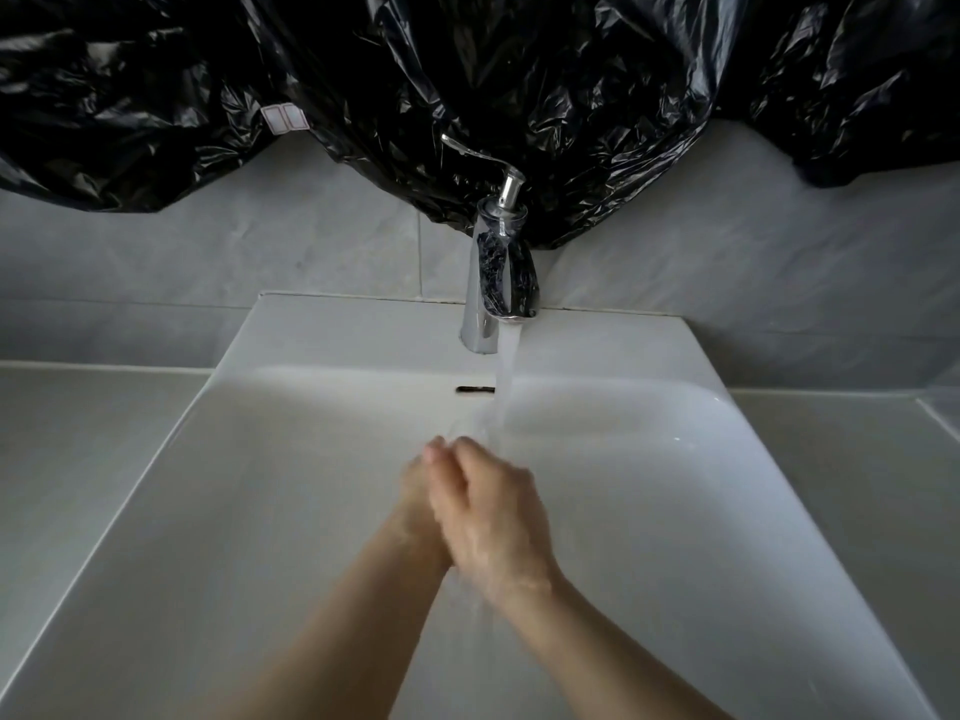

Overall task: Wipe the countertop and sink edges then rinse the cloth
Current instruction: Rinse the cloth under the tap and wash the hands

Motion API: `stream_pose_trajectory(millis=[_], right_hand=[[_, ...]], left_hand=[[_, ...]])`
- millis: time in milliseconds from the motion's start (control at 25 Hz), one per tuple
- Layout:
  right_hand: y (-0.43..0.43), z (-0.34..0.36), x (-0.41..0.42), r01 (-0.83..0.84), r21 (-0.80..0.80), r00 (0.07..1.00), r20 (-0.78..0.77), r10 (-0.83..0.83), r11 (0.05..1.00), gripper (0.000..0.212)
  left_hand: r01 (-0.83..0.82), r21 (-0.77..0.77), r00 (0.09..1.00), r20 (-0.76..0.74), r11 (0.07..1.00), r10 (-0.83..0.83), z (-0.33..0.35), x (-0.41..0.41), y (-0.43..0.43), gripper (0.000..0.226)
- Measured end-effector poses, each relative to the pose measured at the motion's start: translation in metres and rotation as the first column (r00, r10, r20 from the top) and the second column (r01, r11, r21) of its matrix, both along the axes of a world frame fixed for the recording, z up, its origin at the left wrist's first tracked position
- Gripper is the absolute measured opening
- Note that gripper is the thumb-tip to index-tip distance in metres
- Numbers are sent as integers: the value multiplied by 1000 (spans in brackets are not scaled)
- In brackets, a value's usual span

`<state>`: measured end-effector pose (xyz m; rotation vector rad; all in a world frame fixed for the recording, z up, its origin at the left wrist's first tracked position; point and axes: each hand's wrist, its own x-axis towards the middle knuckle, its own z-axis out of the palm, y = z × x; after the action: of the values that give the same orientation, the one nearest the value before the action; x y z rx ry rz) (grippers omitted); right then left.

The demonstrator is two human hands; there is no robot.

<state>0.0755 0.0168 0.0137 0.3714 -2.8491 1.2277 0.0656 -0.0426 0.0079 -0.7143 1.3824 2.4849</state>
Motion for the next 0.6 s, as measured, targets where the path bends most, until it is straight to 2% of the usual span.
stream_pose_trajectory(millis=[40,80,160,200,240,280,320,360,400,440,480,520,600], right_hand=[[0,4,1,3,6,1000,-31,-3,1000,45],[3,5,-4,55,-7,998,-25,-55,998,46],[17,1,-24,230,7,970,75,-230,973,44],[26,-1,-33,261,-3,956,139,-258,965,42],[33,-4,-39,284,-76,943,200,-264,956,39],[37,-6,-45,303,-211,937,246,-250,929,36],[43,-6,-50,320,-328,927,299,-224,889,33],[49,-3,-53,303,-425,928,333,-164,853,29],[57,-1,-55,264,-507,920,387,-57,821,24],[63,1,-55,219,-603,895,436,87,767,22],[68,2,-55,186,-672,853,473,221,716,26],[71,1,-54,148,-678,843,467,266,720,31],[71,1,-50,108,-494,920,379,102,863,26]], left_hand=[[7,-48,999,-49,999,-10,-7,-1,-1,39],[70,-55,997,-26,996,-71,-9,2,1,40],[189,47,981,30,981,-190,0,4,4,45],[242,47,970,2,969,-242,-1,2,4,48],[315,-10,948,-37,949,-315,3,0,3,53],[411,-164,899,-88,897,-428,2,-1,-2,59],[522,-342,803,-113,782,-585,4,-1,-8,56],[558,-556,715,-56,616,-697,4,2,-14,39],[518,-747,682,65,418,-729,3,1,-18,20],[442,-855,712,152,270,-685,0,0,-23,12],[387,-889,782,175,247,-598,0,-1,-26,13],[288,-891,865,86,350,-494,-2,-2,-30,13],[187,-695,948,-56,694,-312,-3,-6,-37,12]])
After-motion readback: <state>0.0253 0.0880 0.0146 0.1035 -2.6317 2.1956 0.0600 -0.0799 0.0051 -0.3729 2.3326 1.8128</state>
